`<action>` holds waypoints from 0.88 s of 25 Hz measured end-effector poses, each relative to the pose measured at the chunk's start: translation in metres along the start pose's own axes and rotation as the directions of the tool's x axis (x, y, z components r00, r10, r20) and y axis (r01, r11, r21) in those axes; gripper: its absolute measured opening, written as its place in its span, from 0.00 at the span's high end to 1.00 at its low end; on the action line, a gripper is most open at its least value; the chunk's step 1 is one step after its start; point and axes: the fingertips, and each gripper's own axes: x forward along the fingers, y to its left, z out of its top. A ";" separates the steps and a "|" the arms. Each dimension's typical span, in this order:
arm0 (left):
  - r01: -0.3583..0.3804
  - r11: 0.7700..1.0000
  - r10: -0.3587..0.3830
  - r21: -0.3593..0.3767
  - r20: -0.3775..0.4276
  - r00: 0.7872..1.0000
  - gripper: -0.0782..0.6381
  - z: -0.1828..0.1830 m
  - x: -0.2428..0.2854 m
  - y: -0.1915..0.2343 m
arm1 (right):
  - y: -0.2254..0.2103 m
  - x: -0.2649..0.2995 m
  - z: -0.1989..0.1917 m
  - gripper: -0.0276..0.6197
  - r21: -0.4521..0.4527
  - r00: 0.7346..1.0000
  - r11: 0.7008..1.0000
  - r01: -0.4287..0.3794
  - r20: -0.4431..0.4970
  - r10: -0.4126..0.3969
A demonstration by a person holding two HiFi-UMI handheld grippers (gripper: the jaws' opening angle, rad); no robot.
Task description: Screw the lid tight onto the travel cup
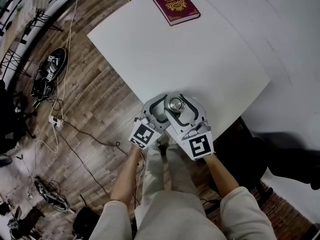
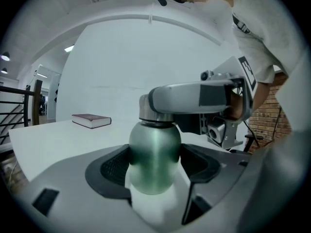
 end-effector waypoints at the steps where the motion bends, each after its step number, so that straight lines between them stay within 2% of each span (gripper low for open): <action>1: 0.000 1.000 0.000 -0.001 0.000 1.000 0.43 0.000 0.000 0.000 | -0.001 0.000 0.000 0.57 0.010 0.999 0.999 0.034 0.005 -0.034; 6: -0.001 1.000 0.001 0.000 0.000 1.000 0.43 0.000 0.000 0.000 | -0.004 -0.002 0.001 0.57 0.062 0.985 0.984 0.169 0.009 -0.170; 9: -0.002 1.000 0.002 0.001 0.001 1.000 0.43 0.001 0.000 0.000 | -0.005 -0.002 0.001 0.57 0.093 0.979 0.975 0.200 0.022 -0.203; 11: -0.002 1.000 0.002 0.003 0.002 1.000 0.43 0.001 0.000 0.000 | -0.004 -0.003 0.001 0.57 0.103 0.980 0.976 0.192 0.037 -0.196; 14: 0.001 1.000 -0.001 0.002 0.002 1.000 0.43 0.001 0.000 -0.001 | 0.000 -0.005 0.000 0.56 0.135 0.994 0.987 0.087 0.061 -0.096; 15: 0.001 1.000 -0.001 0.003 0.002 1.000 0.43 0.001 0.000 -0.001 | 0.002 -0.005 0.000 0.46 0.138 0.997 0.990 0.032 0.068 -0.041; 17: 0.003 1.000 -0.003 0.005 0.003 1.000 0.43 0.001 0.000 -0.001 | 0.004 -0.006 0.001 0.44 0.105 0.995 0.991 -0.080 0.073 0.073; 19: 0.002 1.000 -0.002 0.006 0.004 1.000 0.43 0.001 -0.001 -0.001 | 0.006 -0.006 0.003 0.44 0.050 0.981 0.981 -0.188 0.060 0.185; 22: 0.001 1.000 -0.001 0.007 0.005 1.000 0.43 0.002 -0.002 -0.001 | 0.007 -0.006 0.007 0.45 -0.005 0.949 0.950 -0.313 0.030 0.313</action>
